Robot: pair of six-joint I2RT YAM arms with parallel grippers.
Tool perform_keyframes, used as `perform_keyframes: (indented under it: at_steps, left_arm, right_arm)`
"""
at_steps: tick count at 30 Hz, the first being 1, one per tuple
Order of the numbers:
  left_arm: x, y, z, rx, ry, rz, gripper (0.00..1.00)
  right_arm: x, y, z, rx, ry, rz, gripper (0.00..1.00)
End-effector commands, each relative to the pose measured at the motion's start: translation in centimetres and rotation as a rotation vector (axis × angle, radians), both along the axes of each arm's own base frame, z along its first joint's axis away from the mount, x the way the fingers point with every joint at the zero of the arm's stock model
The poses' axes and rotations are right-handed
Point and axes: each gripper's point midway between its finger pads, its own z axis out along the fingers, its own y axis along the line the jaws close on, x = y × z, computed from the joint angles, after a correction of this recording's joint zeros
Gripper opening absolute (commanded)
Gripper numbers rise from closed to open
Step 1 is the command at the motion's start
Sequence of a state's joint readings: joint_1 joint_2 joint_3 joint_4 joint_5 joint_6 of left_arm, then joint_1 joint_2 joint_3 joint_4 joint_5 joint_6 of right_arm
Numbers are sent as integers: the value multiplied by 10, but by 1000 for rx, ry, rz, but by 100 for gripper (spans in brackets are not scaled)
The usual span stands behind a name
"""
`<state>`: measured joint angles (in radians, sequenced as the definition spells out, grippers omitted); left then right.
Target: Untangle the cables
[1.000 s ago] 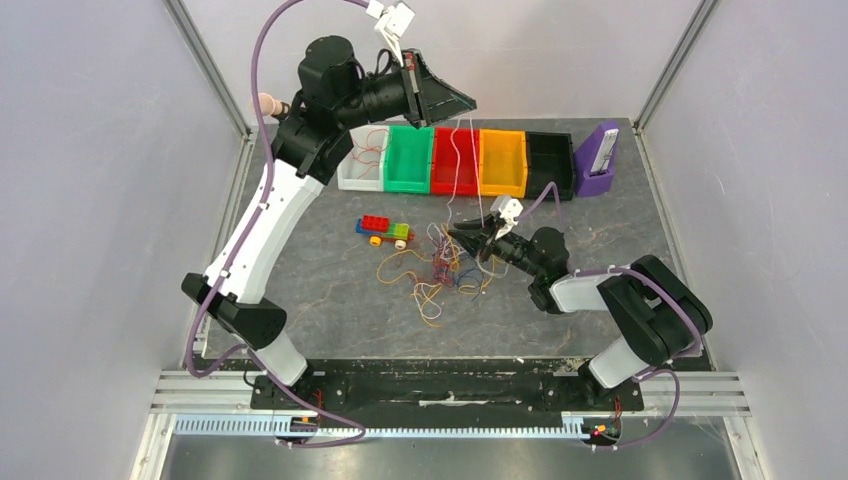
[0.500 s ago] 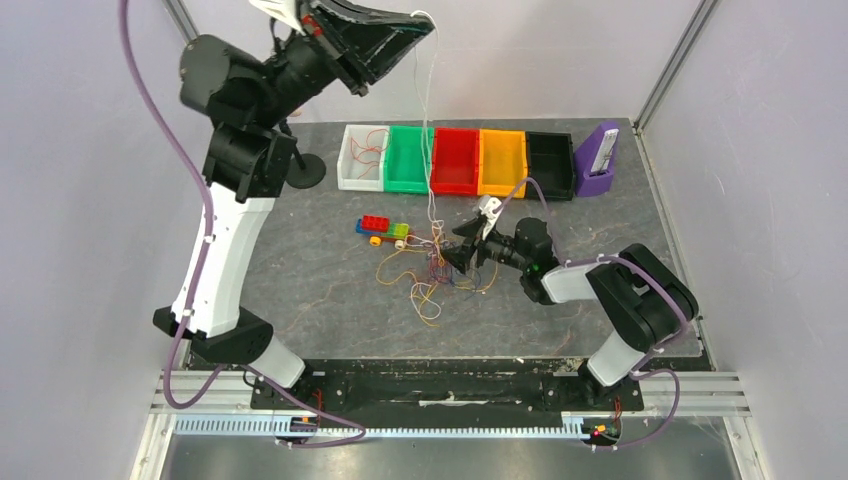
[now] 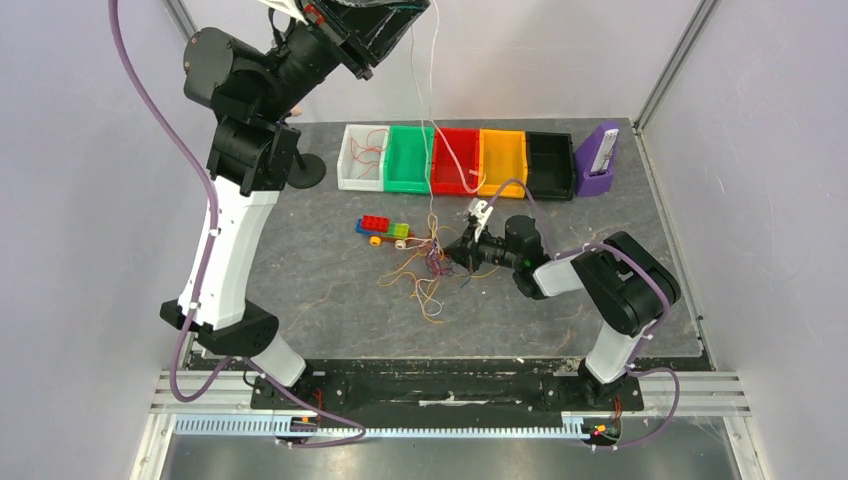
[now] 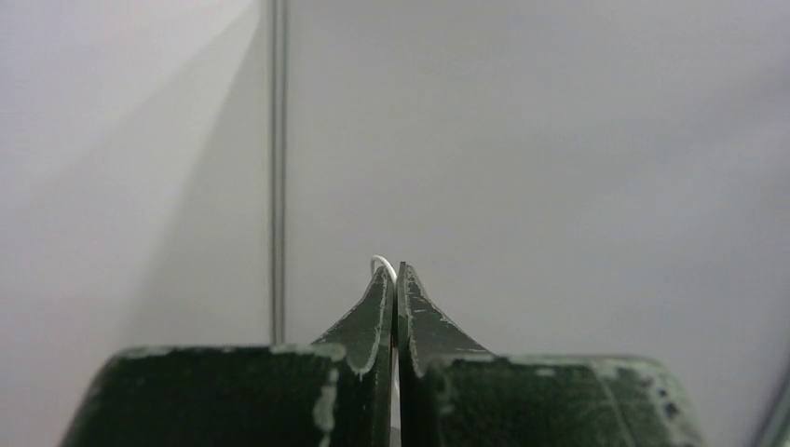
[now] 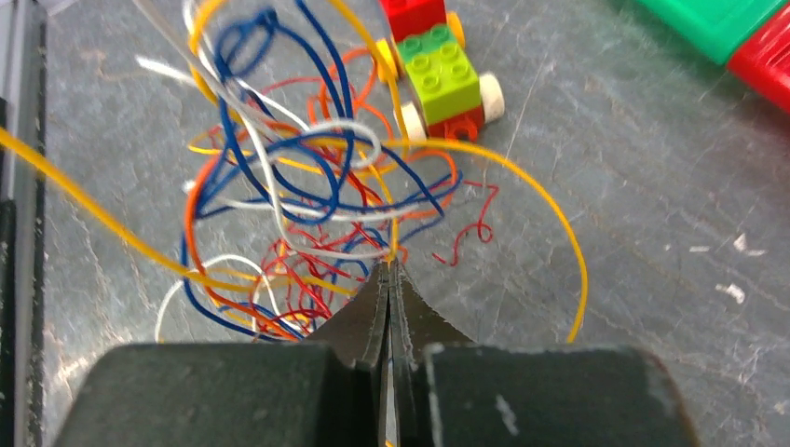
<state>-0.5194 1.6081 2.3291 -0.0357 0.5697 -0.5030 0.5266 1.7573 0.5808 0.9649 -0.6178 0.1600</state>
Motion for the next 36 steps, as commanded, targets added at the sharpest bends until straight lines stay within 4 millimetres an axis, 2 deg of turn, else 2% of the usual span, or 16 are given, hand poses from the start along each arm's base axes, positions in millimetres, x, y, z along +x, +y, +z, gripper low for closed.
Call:
perform_keyframes:
  at_steps: [1,4,6,8,10,11,12,13,16,17,21,27,33,36]
  left_arm:
    - [1,28,34,-71,-131,192,2]
    - [7,41,47,-108,-170,286,2]
    - [11,51,56,-133,-196,353,2]
    - [13,57,62,-153,-209,391,2]
    - [11,55,61,-146,-212,379,2]
    - [10,51,58,-133,-203,357,2]
    - [10,47,53,-121,-186,330,2]
    - [10,43,49,-114,-175,309,2]
    - [10,36,38,-93,-150,278,2]
    - [11,35,37,-90,-148,278,2]
    - [14,35,36,-87,-154,290,2]
    - [19,32,30,-63,-144,295,2]
    - [25,29,23,-42,-132,298,2]
    - [27,26,22,-44,-126,293,2]
  right_arm:
    - [-16,-14,-28,-118,34,39,0]
    - [-29,-30,-57,-229,118,52,0]
    - [-36,-39,-67,-269,163,54,0]
    - [-42,-45,-71,-286,185,64,0]
    - [-46,-47,-66,-279,174,95,0]
    - [-45,-47,-58,-274,149,116,6]
    - [-39,-46,-50,-269,125,114,27]
    - [-31,-44,-34,-243,95,104,53]
    - [-11,-37,25,-115,-16,63,91]
    - [-8,-35,44,-81,-62,62,98]
    - [-13,-24,101,74,-174,84,98]
    - [-27,-11,146,185,-255,177,98]
    - [-42,-8,197,332,-307,202,98]
    - [-39,9,212,355,-334,183,98]
